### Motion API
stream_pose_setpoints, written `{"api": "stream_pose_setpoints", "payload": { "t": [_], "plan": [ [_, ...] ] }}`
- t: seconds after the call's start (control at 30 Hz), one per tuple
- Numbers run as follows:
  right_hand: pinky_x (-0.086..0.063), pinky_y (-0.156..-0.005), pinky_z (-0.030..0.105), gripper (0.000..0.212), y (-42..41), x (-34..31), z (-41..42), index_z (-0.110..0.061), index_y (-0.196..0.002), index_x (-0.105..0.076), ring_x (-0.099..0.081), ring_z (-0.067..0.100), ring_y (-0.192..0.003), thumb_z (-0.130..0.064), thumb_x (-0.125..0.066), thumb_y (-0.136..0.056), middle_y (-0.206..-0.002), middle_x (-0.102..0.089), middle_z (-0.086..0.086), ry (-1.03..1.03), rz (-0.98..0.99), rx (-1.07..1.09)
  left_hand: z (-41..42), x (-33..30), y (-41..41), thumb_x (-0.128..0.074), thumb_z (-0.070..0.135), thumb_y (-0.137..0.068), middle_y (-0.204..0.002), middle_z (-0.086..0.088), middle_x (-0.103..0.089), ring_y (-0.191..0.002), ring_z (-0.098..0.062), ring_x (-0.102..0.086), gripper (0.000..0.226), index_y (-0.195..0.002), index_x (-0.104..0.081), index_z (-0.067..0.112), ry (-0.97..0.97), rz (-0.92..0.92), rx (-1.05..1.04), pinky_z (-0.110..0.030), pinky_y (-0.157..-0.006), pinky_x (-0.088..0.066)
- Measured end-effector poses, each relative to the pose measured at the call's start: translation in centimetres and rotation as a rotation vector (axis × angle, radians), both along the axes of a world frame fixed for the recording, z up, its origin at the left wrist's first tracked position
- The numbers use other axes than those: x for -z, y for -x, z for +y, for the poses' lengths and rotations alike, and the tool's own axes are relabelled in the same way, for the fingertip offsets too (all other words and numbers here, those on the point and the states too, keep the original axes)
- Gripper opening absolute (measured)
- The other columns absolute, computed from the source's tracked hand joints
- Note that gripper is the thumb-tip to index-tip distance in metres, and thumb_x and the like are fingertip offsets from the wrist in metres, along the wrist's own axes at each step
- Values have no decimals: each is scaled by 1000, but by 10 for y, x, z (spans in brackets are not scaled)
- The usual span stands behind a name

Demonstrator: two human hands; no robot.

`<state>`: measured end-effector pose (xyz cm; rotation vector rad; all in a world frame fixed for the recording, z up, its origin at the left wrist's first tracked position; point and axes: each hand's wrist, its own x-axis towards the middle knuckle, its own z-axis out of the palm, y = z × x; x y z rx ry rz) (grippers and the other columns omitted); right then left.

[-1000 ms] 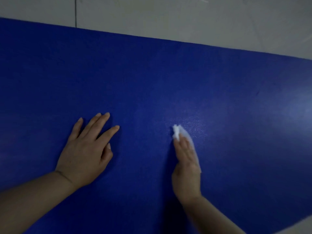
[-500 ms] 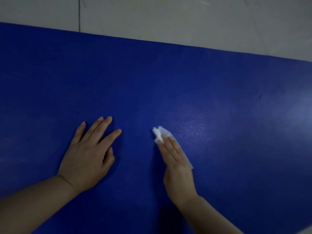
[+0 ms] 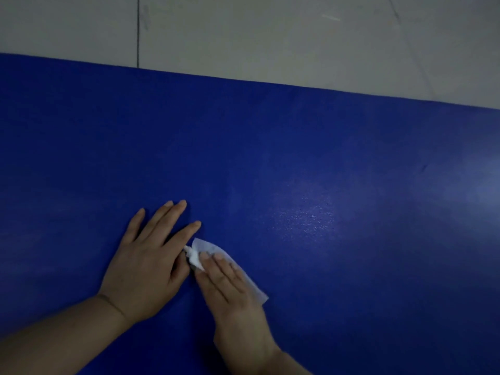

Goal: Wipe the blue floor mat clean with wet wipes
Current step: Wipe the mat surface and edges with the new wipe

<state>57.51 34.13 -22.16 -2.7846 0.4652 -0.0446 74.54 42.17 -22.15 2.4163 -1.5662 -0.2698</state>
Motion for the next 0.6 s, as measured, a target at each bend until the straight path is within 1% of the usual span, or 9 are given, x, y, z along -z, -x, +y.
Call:
{"api": "stream_pose_setpoints", "payload": {
  "t": [0.07,0.13,0.23,0.3,0.37,0.43,0.47,0.5,0.6],
  "plan": [
    [-27,-114,35,70,6,-13,-26,-8,-141,-37,-29,20,-141,2,-27,-73,-149,-39,5,34,-3,19,0,0,0,-33,29,-88,-150,-13,-37,-139,-25,-31,51,-131,-57,13,7,4,-5,-51,-115,-17],
    [-20,-118,32,81,18,-15,-56,-6,-145,-34,-20,16,-145,15,-24,-68,-154,-31,5,13,-25,199,0,-1,1,-33,29,-89,-150,-12,-37,-140,-25,-31,51,-131,-57,13,11,9,-6,-50,-116,-16],
    [-17,-117,23,93,32,-10,-90,-15,-149,-31,-9,3,-145,29,-42,-68,-157,-21,-4,-20,-99,563,-1,-2,1,-33,28,-89,-150,-12,-37,-140,-25,-31,51,-131,-56,14,10,11,-10,-50,-116,-15],
    [-26,-117,34,91,28,-10,-87,-16,-149,-29,-7,5,-146,31,-43,-72,-157,-16,-9,-79,-100,650,-1,-2,1,-32,28,-88,-150,-12,-37,-140,-26,-32,51,-131,-57,14,5,17,-11,-53,-115,-18],
    [-25,-116,33,77,13,-8,-77,-16,-149,-25,-6,8,-145,20,-39,-82,-154,-9,-11,-107,-75,640,-1,-3,1,-32,29,-88,-150,-12,-38,-140,-26,-33,51,-131,-57,14,2,15,-13,-56,-113,-21],
    [-15,-117,30,65,-4,-5,-62,-11,-150,-20,-8,15,-146,4,-18,-87,-155,-8,-5,-35,-84,534,-1,-3,2,-31,28,-88,-149,-13,-38,-139,-26,-33,51,-130,-57,13,1,9,-13,-56,-113,-22],
    [-10,-118,31,69,-11,-1,-54,-10,-150,-15,-6,16,-147,3,-5,-84,-158,-8,-1,1,-81,458,-1,-3,2,-31,28,-88,-149,-13,-38,-139,-26,-33,51,-130,-57,14,-2,6,-12,-55,-113,-22],
    [-7,-119,33,71,-16,3,-45,-10,-151,-13,-3,16,-147,6,-3,-82,-159,-8,1,31,-46,376,-1,-4,2,-31,28,-88,-149,-13,-38,-139,-26,-33,52,-130,-57,14,-6,1,-10,-54,-113,-20],
    [-5,-118,36,80,-25,8,-33,-10,-147,-32,-16,18,-146,21,-48,-74,-157,-24,4,-109,-72,268,-1,-5,2,-31,29,-87,-149,-13,-39,-139,-25,-31,52,-131,-57,14,-19,-13,-8,-51,-114,-17]
  ]
}}
